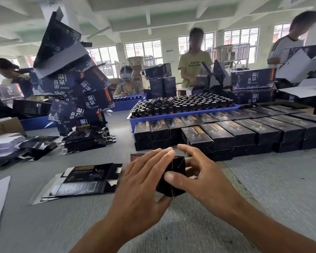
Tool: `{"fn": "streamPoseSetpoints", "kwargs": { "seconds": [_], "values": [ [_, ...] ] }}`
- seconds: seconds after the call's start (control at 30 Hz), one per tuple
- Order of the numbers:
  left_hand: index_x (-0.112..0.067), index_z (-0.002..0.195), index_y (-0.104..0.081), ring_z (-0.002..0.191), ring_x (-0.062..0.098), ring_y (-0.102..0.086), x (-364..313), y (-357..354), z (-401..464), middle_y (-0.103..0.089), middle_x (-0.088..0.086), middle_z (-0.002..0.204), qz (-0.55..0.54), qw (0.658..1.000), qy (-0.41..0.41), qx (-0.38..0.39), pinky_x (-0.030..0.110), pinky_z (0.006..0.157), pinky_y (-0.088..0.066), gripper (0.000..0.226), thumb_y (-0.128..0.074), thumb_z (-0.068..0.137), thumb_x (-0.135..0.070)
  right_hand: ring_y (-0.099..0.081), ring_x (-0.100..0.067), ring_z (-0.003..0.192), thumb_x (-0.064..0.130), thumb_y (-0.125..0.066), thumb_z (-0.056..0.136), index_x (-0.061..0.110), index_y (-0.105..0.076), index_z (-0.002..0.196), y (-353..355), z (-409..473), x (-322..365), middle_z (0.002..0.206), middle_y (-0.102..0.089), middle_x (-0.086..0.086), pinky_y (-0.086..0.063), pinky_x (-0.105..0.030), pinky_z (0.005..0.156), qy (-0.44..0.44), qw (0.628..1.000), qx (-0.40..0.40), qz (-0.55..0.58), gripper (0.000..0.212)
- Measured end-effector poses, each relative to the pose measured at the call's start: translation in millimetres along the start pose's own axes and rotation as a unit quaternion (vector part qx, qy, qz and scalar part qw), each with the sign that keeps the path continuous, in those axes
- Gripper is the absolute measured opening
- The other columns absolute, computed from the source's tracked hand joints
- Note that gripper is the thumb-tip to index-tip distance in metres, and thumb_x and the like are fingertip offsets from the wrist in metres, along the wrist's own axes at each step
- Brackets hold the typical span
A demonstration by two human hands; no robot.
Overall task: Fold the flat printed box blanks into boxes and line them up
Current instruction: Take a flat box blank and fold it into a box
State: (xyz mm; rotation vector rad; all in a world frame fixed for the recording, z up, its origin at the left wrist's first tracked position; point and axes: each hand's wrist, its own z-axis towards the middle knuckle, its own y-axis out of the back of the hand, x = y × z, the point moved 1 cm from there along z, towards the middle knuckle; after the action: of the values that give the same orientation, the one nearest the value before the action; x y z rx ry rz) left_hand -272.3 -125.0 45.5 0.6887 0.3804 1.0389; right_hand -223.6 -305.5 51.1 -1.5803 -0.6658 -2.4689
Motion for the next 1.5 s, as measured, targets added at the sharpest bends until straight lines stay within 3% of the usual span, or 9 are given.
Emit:
{"fn": "streamPoseSetpoints", "kwargs": {
  "seconds": [0.13,0.27,0.4,0.47,0.53,0.77,1.07,1.33,1.5],
  "values": [
    [-0.020,0.156,-0.027,0.152,0.019,-0.021,0.5,-4.5,0.0,-0.026,-0.005,0.164,-0.001,1.000,-0.001,0.001,0.046,0.118,-0.031,0.083,-0.065,0.084,-0.034,-0.070,0.002,0.091,0.044,-0.069,0.079,0.056,-0.045,0.131,-1.4,4.2,-1.5,0.103,-0.069,0.013,-0.055,-0.013,0.065,-0.013,0.997,-0.058,0.048,0.059],
    [-0.024,0.151,-0.036,0.145,0.015,-0.033,9.6,1.1,-0.5,-0.034,-0.007,0.157,-0.048,0.987,0.137,-0.073,0.052,0.105,-0.046,0.068,-0.059,0.090,-0.043,-0.071,-0.011,0.089,0.031,-0.069,0.061,0.036,-0.058,0.117,11.9,12.0,-10.2,0.098,-0.072,0.003,-0.057,-0.020,0.068,-0.074,0.989,-0.073,0.108,0.057],
    [-0.047,0.142,-0.039,0.124,-0.004,-0.052,12.8,1.8,1.0,-0.056,-0.019,0.136,-0.311,0.886,0.335,-0.076,0.041,0.107,-0.047,0.058,-0.052,0.090,-0.068,-0.073,-0.016,0.089,0.023,-0.073,0.055,0.023,-0.067,0.105,11.7,13.6,-16.2,0.096,-0.076,-0.001,-0.061,-0.030,0.078,-0.113,0.987,-0.014,0.116,0.051],
    [-0.048,0.138,-0.041,0.116,0.001,-0.062,13.5,0.6,3.3,-0.068,-0.012,0.125,-0.422,0.820,0.382,-0.061,0.043,0.105,-0.049,0.059,-0.057,0.083,-0.062,-0.074,-0.014,0.091,0.021,-0.074,0.054,0.022,-0.067,0.105,7.1,11.3,-16.5,0.097,-0.077,0.001,-0.060,-0.034,0.082,-0.119,0.989,0.033,0.085,0.051],
    [-0.044,0.135,-0.047,0.109,0.009,-0.068,14.3,1.4,4.7,-0.074,-0.006,0.115,-0.467,0.798,0.377,-0.053,0.044,0.100,-0.051,0.049,-0.060,0.088,-0.049,-0.072,-0.006,0.093,0.022,-0.077,0.059,0.026,-0.066,0.107,3.4,8.5,-15.2,0.099,-0.076,0.009,-0.055,-0.026,0.080,-0.115,0.989,0.082,0.032,0.050],
    [-0.062,0.127,-0.044,0.109,0.011,-0.069,10.3,1.6,-0.7,-0.072,-0.008,0.117,-0.469,0.822,0.321,-0.014,0.023,0.085,-0.057,0.059,-0.072,0.081,-0.040,-0.067,0.004,0.105,0.036,-0.077,0.084,0.040,-0.059,0.120,10.1,10.0,-7.7,0.113,-0.070,0.023,-0.056,-0.018,0.082,-0.029,0.997,-0.038,0.058,0.040],
    [-0.046,0.136,-0.050,0.105,0.013,-0.071,4.5,1.5,-1.5,-0.062,-0.026,0.124,-0.446,0.854,0.267,-0.010,0.020,0.083,-0.056,0.055,-0.066,0.086,-0.028,-0.061,0.008,0.111,0.028,-0.067,0.094,0.066,-0.053,0.119,9.4,6.1,-0.2,0.119,-0.064,0.029,-0.052,-0.007,0.076,0.074,0.996,-0.039,0.015,0.047],
    [-0.045,0.116,-0.064,0.099,0.008,-0.070,5.7,5.7,1.2,-0.073,-0.010,0.108,-0.441,0.853,0.278,-0.029,0.019,0.081,-0.054,0.030,-0.062,0.086,-0.046,-0.059,0.010,0.113,0.060,-0.056,0.088,0.063,-0.055,0.124,10.9,4.7,3.7,0.120,-0.060,0.032,-0.051,-0.010,0.077,0.081,0.996,-0.022,-0.036,0.037],
    [-0.038,0.108,-0.070,0.114,0.015,-0.066,4.7,5.2,2.2,-0.063,-0.008,0.130,-0.430,0.860,0.267,-0.062,0.031,0.093,-0.054,0.019,-0.061,0.091,-0.037,-0.057,0.007,0.118,0.056,-0.057,0.086,0.053,-0.068,0.114,9.4,2.7,10.2,0.128,-0.059,0.031,-0.048,-0.007,0.086,0.116,0.992,-0.043,-0.009,0.030]
  ]
}}
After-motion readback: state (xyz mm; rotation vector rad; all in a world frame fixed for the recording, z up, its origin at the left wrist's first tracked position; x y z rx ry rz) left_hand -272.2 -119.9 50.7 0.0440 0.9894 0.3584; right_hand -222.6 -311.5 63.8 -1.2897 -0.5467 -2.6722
